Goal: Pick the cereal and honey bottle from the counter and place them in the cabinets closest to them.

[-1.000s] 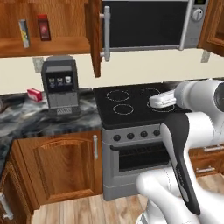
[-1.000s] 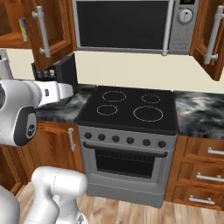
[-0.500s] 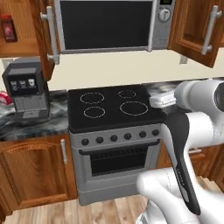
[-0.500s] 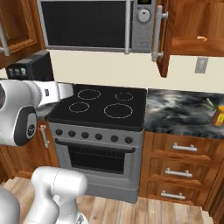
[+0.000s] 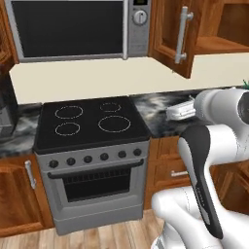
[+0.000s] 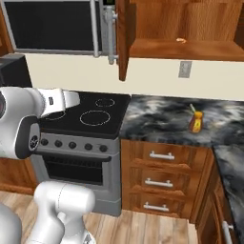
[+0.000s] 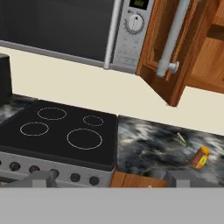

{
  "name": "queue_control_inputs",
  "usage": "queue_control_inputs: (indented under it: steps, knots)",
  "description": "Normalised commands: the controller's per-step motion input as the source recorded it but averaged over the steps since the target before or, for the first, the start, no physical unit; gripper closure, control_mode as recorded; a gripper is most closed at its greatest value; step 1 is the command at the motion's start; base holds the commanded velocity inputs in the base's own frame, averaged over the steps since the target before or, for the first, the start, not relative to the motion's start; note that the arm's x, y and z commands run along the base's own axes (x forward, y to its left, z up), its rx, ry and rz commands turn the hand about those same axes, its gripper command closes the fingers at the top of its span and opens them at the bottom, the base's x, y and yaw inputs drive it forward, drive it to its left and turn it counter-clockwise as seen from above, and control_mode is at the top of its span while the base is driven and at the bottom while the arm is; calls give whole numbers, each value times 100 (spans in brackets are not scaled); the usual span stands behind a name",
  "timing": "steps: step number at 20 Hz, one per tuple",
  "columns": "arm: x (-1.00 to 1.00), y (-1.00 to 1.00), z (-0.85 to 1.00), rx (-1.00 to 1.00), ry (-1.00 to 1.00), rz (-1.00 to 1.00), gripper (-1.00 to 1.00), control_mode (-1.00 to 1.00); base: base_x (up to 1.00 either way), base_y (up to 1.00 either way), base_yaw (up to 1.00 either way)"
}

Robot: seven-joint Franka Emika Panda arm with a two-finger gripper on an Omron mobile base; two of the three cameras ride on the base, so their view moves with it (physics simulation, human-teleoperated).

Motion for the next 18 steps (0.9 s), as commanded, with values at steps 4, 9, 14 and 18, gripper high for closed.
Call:
queue_control_inputs:
  steps: [4,9,14,18]
  knots:
    - [0,0,0,0,0,0,-100,100,0,-75,-3]
    - [0,0,0,0,0,0,-100,100,0,-77,-3]
    - [0,0,0,0,0,0,-100,100,0,-76,-3]
    - [0,0,0,0,0,0,-100,100,0,-68,-4]
